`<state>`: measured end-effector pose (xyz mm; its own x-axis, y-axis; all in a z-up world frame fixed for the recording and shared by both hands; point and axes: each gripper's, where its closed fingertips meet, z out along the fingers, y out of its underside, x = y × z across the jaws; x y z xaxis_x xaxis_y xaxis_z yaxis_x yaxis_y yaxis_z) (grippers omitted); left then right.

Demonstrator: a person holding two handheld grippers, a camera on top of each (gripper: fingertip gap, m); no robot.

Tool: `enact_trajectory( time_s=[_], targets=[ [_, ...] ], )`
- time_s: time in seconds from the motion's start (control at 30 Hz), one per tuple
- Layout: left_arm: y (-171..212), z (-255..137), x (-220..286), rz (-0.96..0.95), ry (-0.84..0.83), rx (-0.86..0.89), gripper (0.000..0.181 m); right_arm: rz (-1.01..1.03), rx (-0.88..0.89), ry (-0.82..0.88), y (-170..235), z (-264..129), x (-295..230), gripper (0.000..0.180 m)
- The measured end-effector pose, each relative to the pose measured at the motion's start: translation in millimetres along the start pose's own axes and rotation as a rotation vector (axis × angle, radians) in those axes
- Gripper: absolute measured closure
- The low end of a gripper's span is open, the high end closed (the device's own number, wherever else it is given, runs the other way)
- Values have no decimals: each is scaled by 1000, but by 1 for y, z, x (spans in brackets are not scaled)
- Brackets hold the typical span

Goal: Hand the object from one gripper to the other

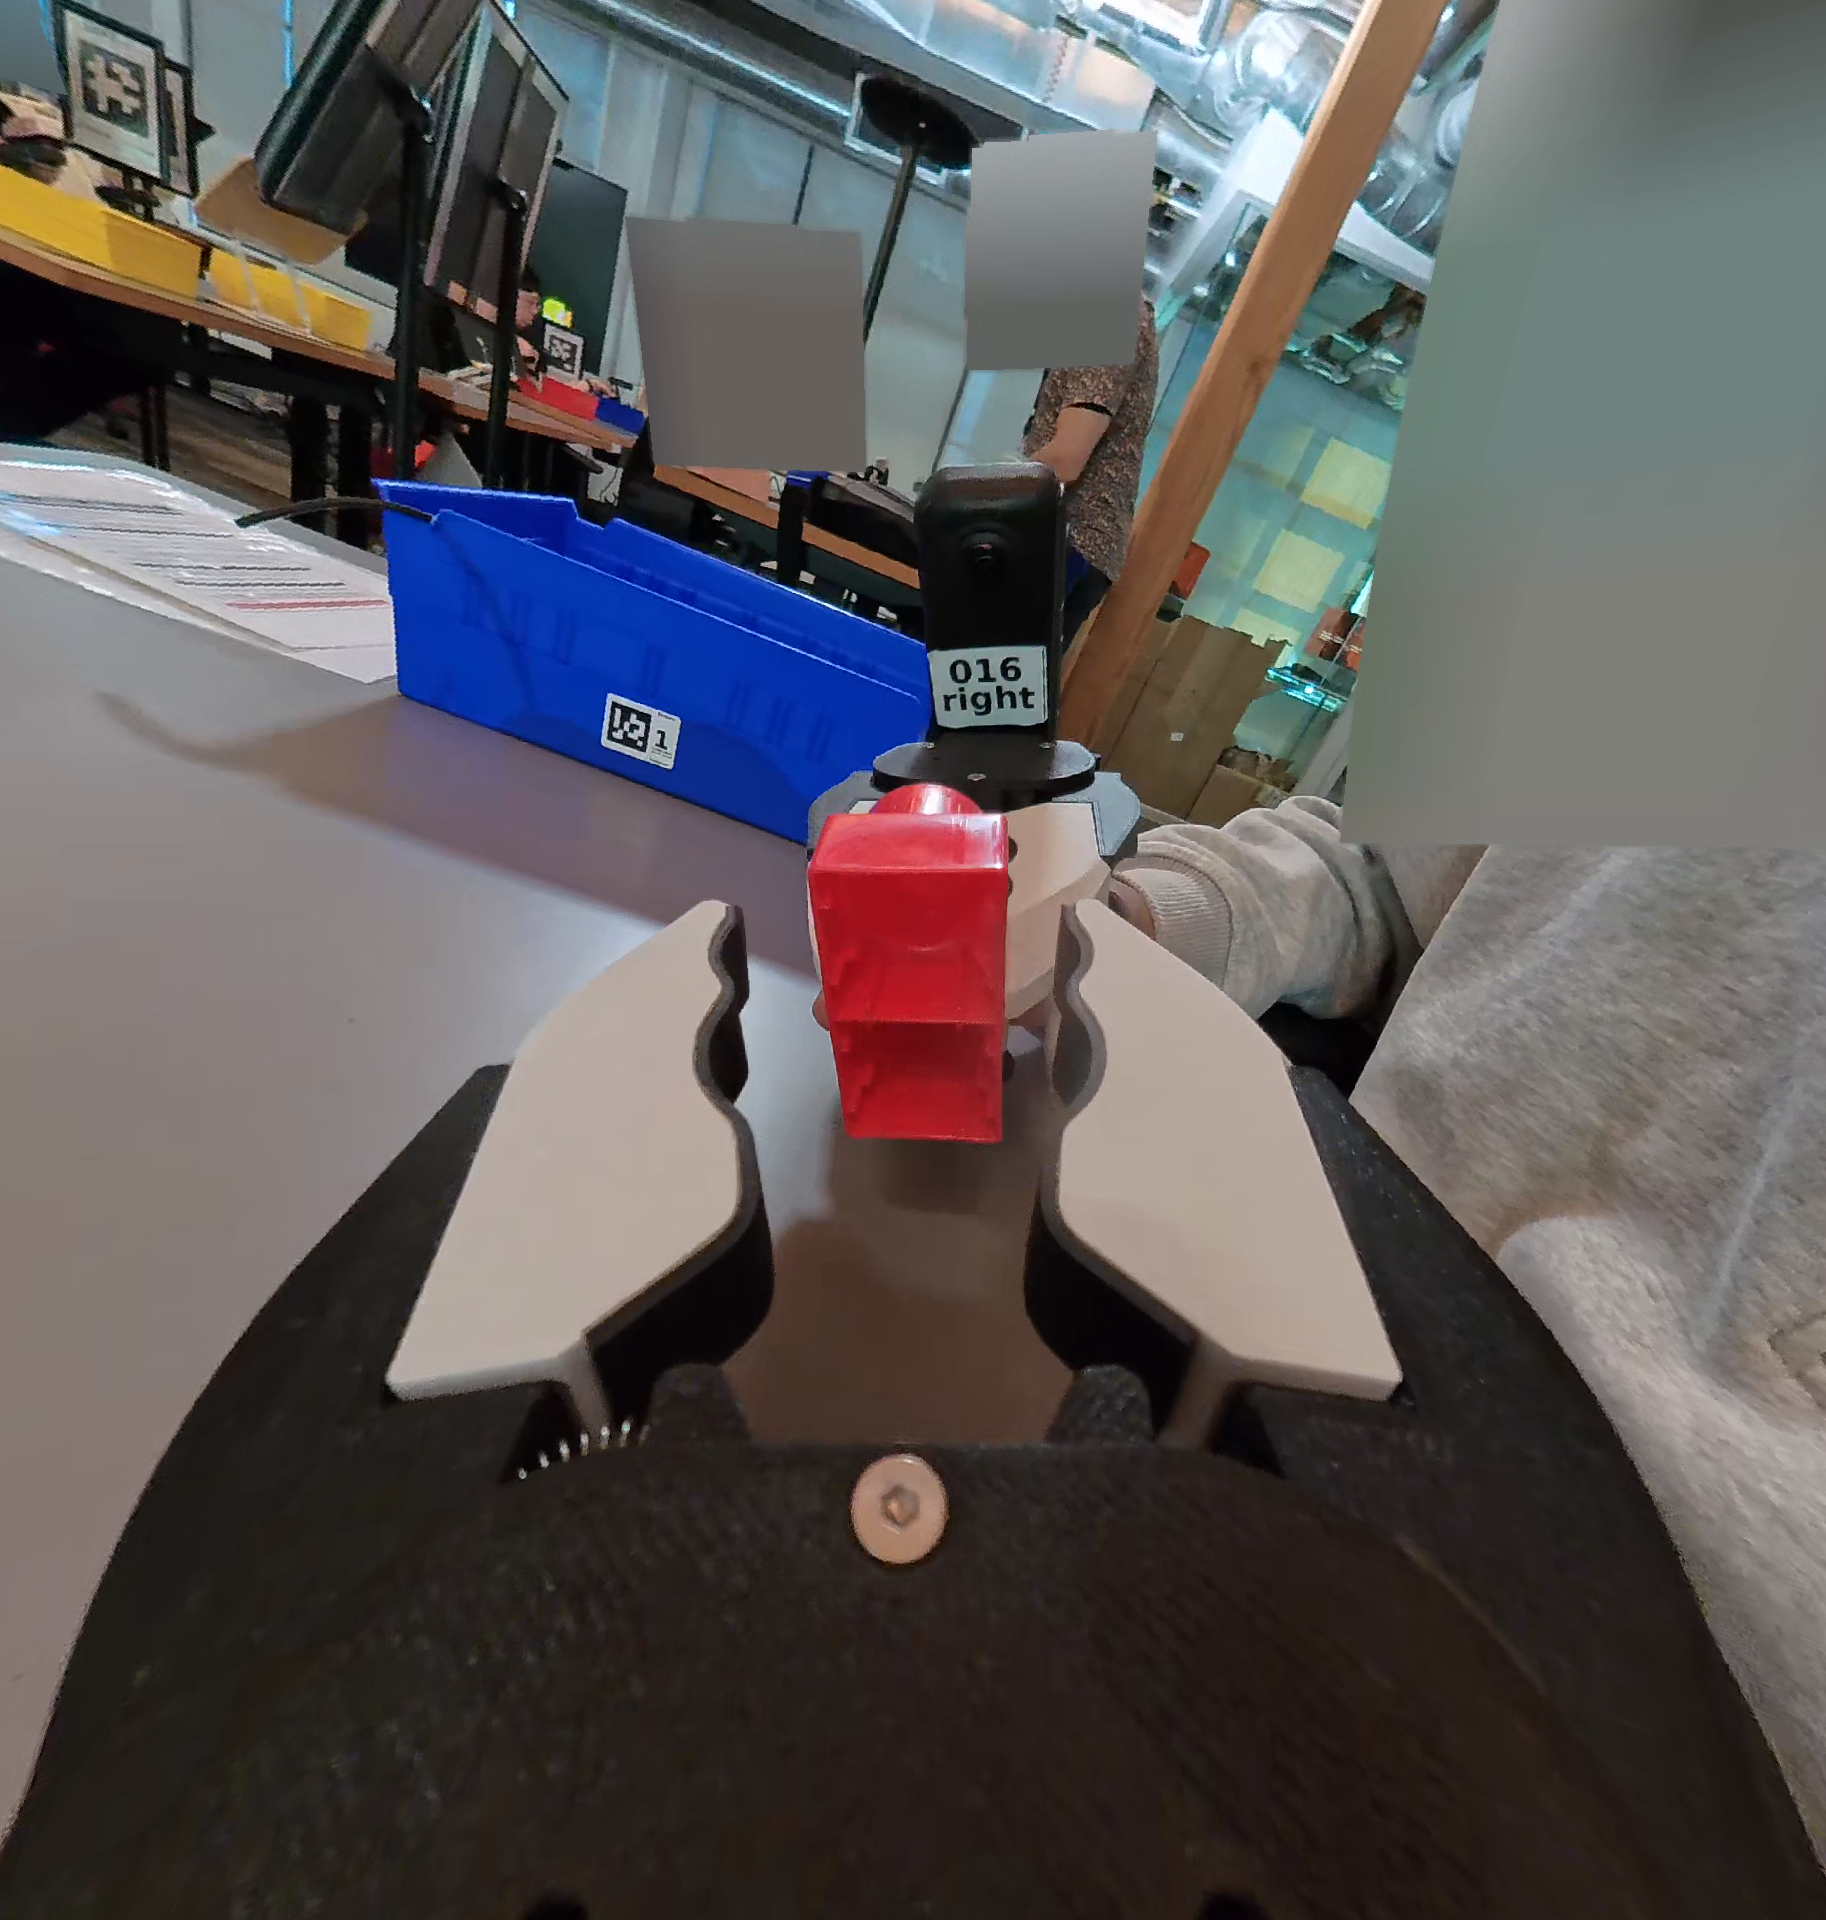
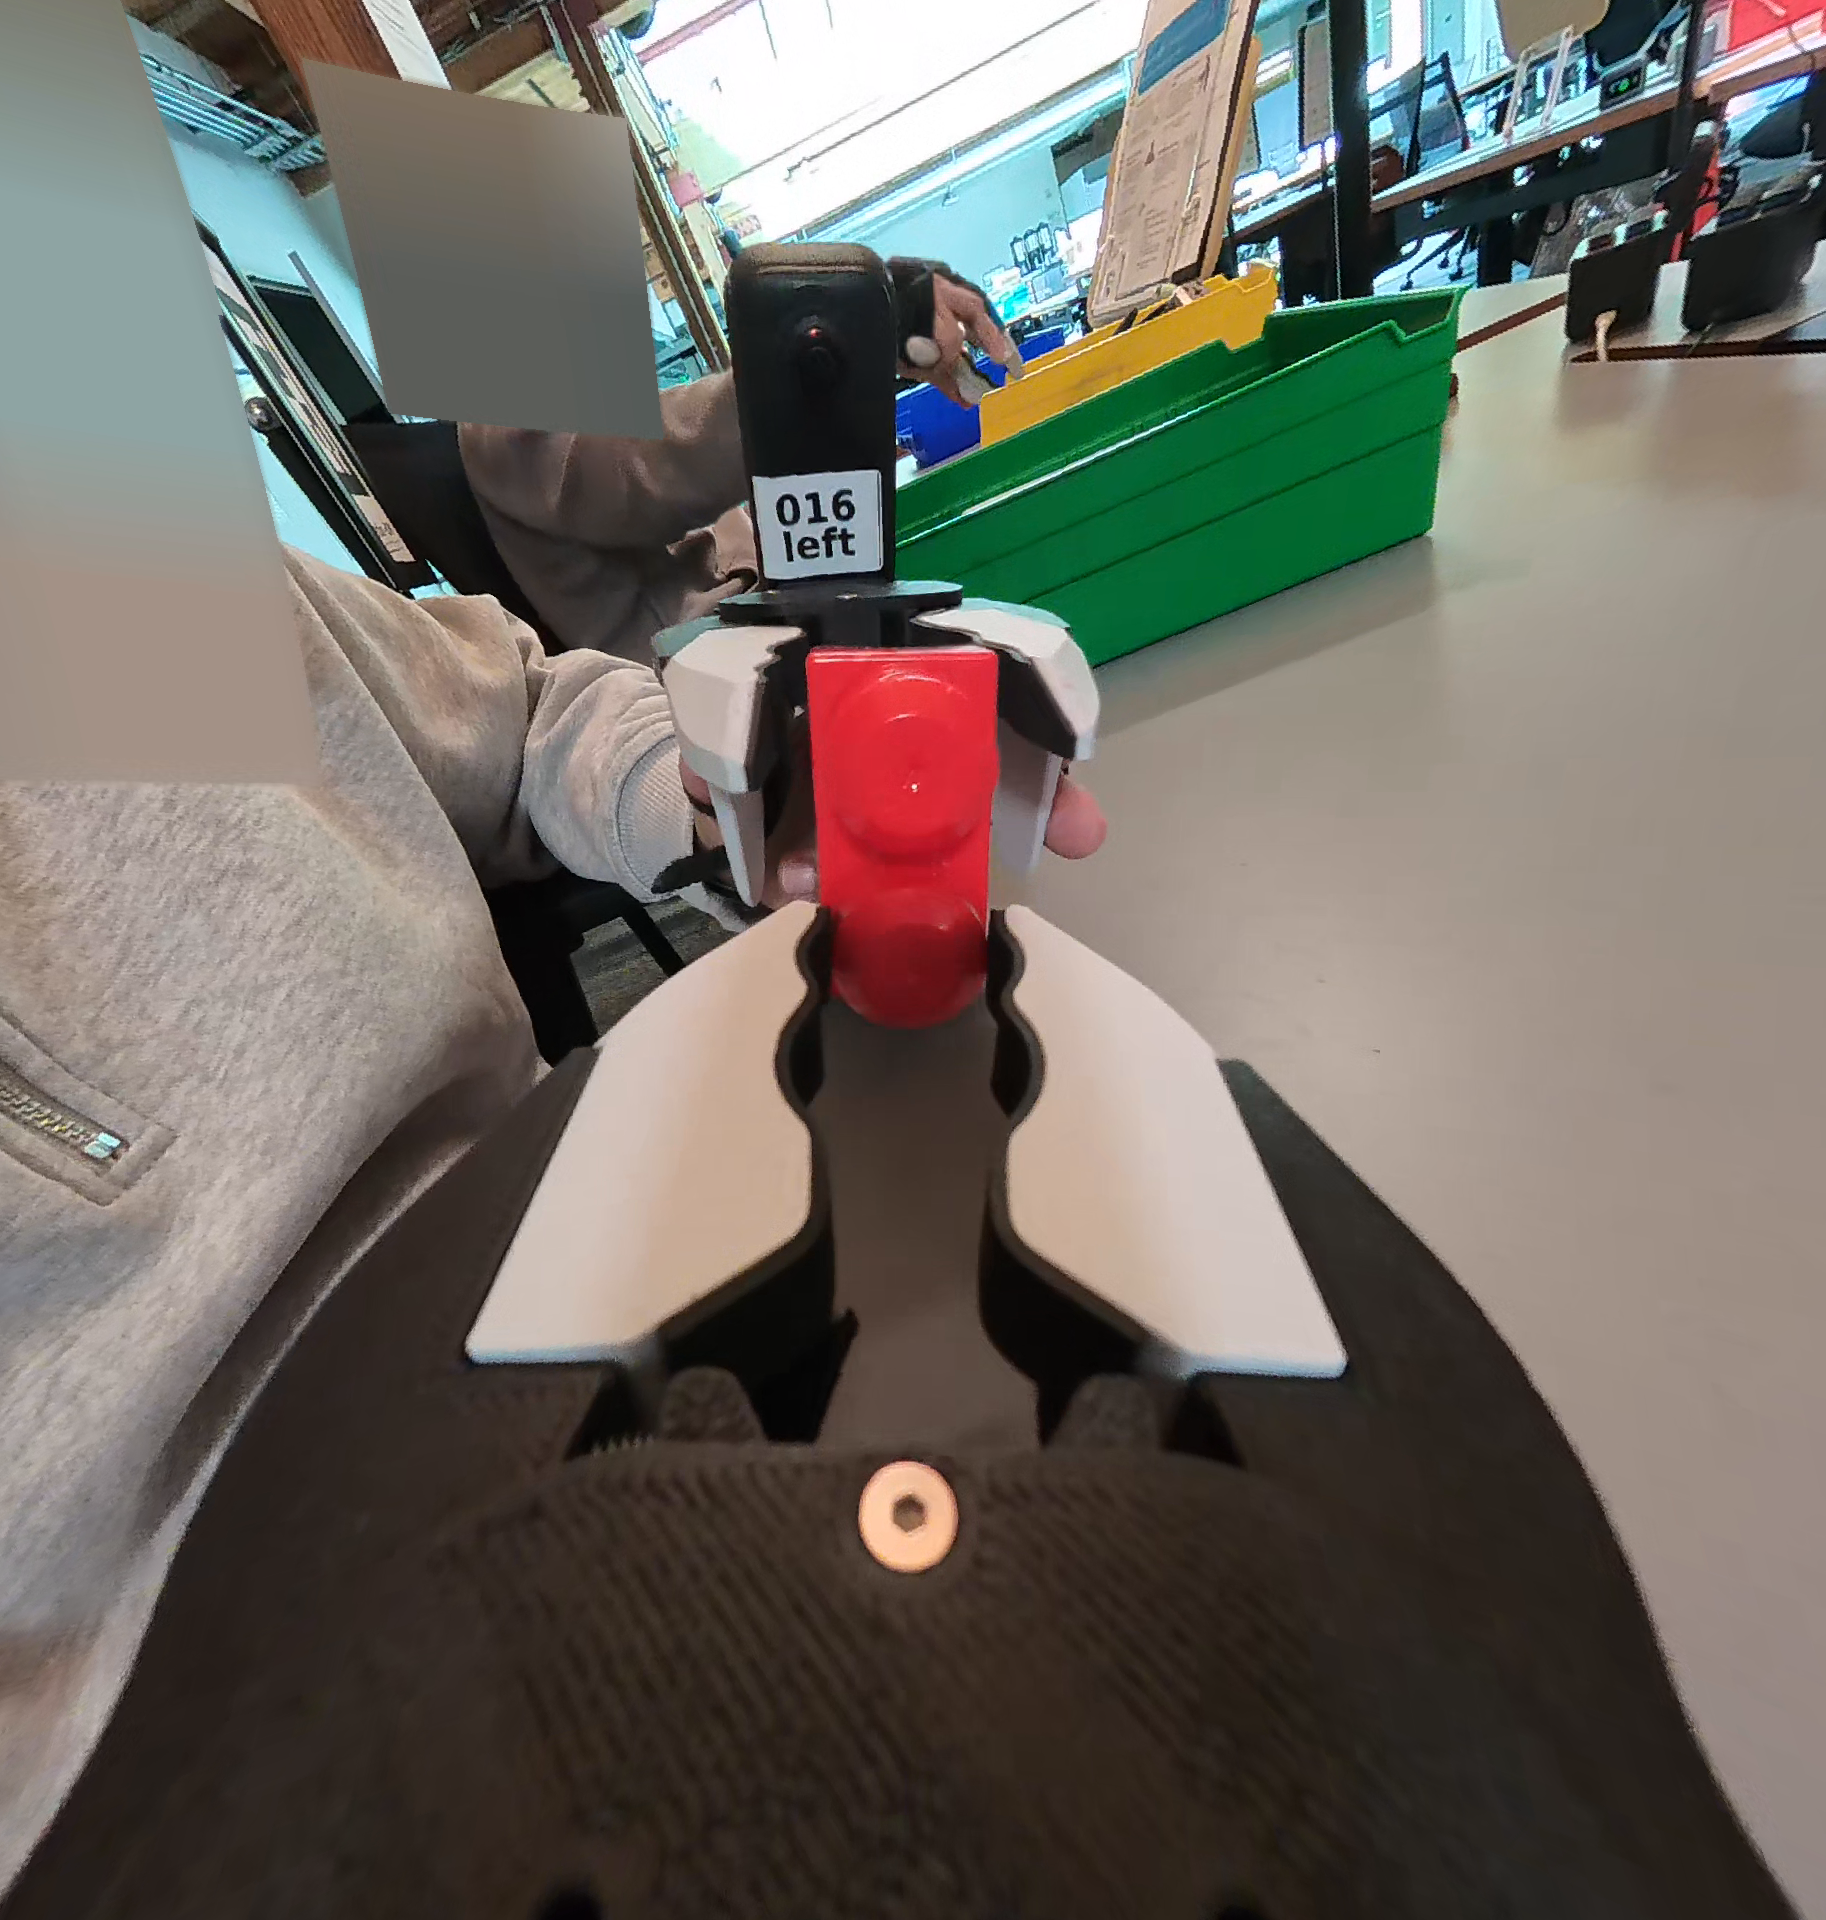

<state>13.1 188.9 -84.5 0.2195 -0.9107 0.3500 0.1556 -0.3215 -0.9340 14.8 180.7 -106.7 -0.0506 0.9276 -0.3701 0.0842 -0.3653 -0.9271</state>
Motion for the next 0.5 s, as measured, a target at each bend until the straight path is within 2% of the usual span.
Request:
enact_trajectory(
  time_s=[0.23, 0.33, 0.43, 0.47, 0.5],
  targets=[
    [-3, -1, 2, -19, 20, 13, 135, -18, -23, -8, 3, 4, -4, 150],
    [-3, -2, 7, -24, 48, 5, 146, -22, -28, -5, 4, 4, -4, 150],
    [-3, -2, 8, -6, 49, -4, 146, -19, -18, -18, 3, 4, -6, 150],
    [-4, -2, 9, -9, 55, -5, 146, -17, -12, -23, 2, 4, -7, 148],
    [-4, -2, 9, -17, 61, -4, 146, -13, -1, -23, 1, 4, -6, 137]
  ],
)
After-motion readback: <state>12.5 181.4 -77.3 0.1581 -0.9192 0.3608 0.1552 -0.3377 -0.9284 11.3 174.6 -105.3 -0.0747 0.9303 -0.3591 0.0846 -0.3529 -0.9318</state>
